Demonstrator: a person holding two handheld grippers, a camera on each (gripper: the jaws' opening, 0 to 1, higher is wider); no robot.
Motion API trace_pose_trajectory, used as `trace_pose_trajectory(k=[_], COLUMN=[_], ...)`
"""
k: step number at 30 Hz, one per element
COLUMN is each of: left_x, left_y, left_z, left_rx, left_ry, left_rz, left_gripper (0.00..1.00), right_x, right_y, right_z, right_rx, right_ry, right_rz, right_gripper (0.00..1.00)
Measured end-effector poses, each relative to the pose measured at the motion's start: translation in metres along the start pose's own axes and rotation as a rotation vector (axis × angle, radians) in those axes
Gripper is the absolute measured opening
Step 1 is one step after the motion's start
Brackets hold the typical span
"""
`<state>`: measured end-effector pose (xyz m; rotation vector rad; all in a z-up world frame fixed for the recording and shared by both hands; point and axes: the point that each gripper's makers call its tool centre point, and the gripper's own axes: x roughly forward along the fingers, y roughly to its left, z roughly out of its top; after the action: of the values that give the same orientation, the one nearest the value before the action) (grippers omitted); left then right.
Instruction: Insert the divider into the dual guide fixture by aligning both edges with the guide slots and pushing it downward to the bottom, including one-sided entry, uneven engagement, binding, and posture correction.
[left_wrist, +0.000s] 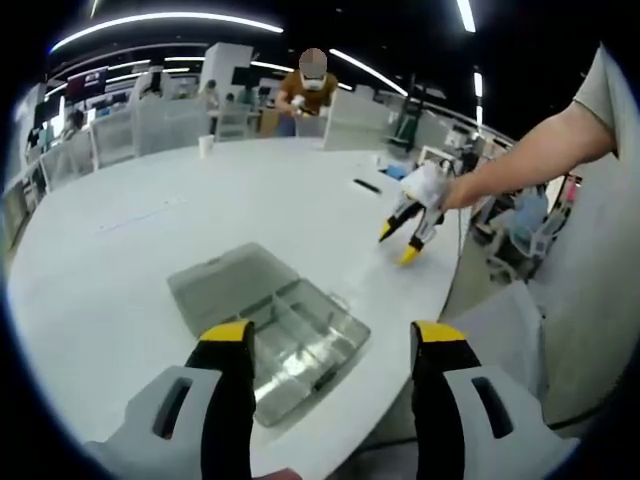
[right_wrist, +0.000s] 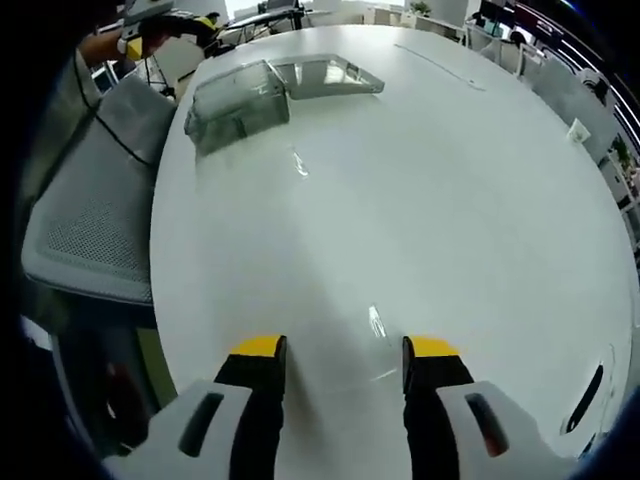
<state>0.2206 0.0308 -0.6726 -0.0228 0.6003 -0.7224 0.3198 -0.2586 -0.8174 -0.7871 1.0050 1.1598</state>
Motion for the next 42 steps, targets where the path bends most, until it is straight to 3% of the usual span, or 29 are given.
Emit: trace_pose_trajectory(k=[25, 42], left_x=[0.0012, -0.0004], left_y=[0.0023, 0.0025], left_z=[-0.0016, -0.0028], left_rx=[0.002, 0.004], left_ry=[0.010, 0.013], left_rz=[-0.003, -0.001], left_gripper=[0.61, 0.61], right_x=[0.0041, 0.0038], right_y=[-0.0022, -0.0003], right_z=[-0.0018, 0.0015], right_rx=[-0.077, -0.144], right_ry=[0.035, 0.071], right_rz=[0.021, 0.040], right_gripper=[0.40, 0.30])
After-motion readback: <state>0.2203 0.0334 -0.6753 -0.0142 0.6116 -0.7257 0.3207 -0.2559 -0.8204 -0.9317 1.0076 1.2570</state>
